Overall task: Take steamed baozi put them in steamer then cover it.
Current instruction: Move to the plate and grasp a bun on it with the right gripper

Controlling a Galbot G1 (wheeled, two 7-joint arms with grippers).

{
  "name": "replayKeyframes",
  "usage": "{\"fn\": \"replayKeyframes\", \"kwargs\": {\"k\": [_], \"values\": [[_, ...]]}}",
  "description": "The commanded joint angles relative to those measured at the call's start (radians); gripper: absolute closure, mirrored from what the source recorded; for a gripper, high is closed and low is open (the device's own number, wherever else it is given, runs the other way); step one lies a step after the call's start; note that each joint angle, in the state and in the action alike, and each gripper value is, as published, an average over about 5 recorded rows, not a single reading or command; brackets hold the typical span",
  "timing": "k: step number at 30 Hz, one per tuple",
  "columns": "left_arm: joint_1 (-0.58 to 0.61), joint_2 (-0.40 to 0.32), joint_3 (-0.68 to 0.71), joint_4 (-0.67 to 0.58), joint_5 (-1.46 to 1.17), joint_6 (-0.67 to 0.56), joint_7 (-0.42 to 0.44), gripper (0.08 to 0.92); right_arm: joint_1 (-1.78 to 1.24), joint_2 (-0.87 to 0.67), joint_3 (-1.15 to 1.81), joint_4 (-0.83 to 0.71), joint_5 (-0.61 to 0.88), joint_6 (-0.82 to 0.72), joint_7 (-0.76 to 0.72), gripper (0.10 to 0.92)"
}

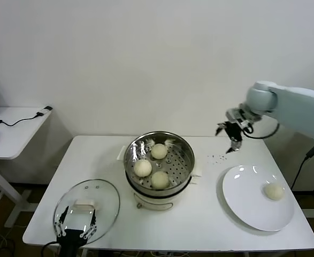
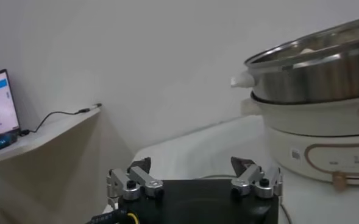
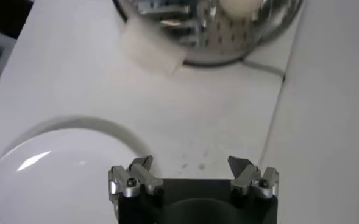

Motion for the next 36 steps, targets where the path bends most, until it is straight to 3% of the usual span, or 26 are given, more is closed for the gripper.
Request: {"fn": "replayKeyframes", "kwargs": {"k": [1, 18, 36], "values": [[0.004, -0.005, 0.000, -0.002, 0.004, 0.001, 0.000, 0.177, -0.347, -0.259, 0.278, -0.083, -0.192, -0.071, -0.087, 0.203], [0.002, -0.020, -0.003, 0.011, 0.024, 0.007, -0.003, 0.177, -0.748, -0.177, 0.705, -0.321, -0.464, 0.095, -0.118, 0.203], [-0.007, -0.025, -0.002, 0.017, 0.041, 0.016, -0.003, 0.177, -0.781, -0.093, 0.765, -0.387, -0.511, 0.111, -0.106, 0.203]]}}
